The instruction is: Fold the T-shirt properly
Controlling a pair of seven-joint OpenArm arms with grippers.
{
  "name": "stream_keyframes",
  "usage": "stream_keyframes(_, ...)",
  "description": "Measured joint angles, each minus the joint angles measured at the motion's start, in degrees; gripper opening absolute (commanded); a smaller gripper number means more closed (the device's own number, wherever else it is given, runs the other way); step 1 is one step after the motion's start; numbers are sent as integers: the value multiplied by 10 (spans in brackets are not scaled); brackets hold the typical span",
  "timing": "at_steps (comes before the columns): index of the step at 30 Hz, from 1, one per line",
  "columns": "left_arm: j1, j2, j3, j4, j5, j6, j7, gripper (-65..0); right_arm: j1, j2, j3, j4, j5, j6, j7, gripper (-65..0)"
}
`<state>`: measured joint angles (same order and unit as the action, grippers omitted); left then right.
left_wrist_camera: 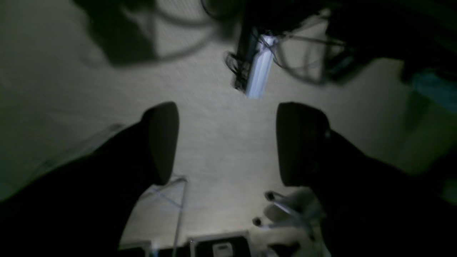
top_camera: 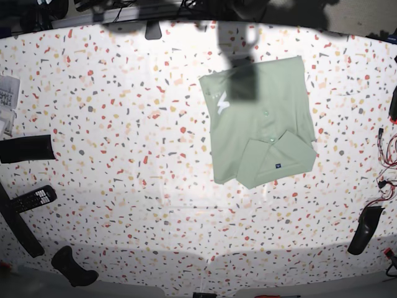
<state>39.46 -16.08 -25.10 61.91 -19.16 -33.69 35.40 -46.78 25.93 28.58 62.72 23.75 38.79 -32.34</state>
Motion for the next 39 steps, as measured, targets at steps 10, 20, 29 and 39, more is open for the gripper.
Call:
stream_keyframes(10,-125,-31,3,-203,78,-37,-127,-257,192,78,-140,-261,-28,-24,-28,-336)
stream_keyframes(20,-122,23,3,-158,69,-58,-94,-257,212,70,-319,-262,-35,-19,-15,-336)
stream_keyframes(29,-119,69,78,-156,97,-58,-154,-257,216,-37,-400,-262,-11,-75,76,-336)
stream_keyframes(39,-151,70,155,-158,175,127,-174,-257,253,-93,-394,-271,-55,-67,220,-336)
